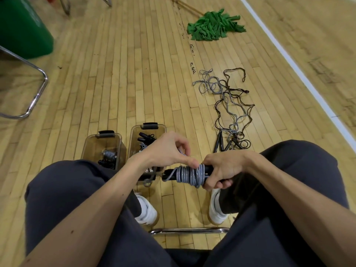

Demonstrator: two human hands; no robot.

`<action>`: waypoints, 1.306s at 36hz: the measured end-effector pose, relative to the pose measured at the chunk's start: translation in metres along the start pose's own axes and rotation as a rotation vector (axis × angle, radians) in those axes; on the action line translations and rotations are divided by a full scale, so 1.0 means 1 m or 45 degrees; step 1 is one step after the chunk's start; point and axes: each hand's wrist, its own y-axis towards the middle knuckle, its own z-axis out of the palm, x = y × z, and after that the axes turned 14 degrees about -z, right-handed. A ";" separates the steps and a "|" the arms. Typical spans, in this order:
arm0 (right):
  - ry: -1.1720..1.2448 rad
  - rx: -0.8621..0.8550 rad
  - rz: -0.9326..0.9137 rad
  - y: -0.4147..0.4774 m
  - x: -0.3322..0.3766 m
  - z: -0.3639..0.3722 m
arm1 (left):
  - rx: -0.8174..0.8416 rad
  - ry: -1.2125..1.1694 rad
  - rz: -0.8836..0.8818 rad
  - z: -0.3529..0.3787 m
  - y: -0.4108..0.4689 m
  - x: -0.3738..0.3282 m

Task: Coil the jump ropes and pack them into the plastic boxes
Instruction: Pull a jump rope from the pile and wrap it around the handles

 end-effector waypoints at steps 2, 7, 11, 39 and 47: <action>0.044 -0.001 -0.070 -0.003 0.002 0.000 | 0.054 -0.147 0.036 -0.002 -0.002 -0.003; 0.129 0.070 -0.171 -0.005 0.007 0.006 | 0.123 -0.380 0.037 0.001 0.002 -0.004; 0.196 0.028 -0.258 -0.008 0.010 0.006 | 0.127 -0.448 0.004 0.004 0.005 -0.003; 0.434 -0.883 -0.333 -0.004 0.000 -0.016 | -0.102 -0.339 -0.143 0.024 0.010 0.005; 0.291 -0.952 -0.185 0.004 -0.010 -0.017 | -0.196 0.169 -0.080 0.023 0.006 0.009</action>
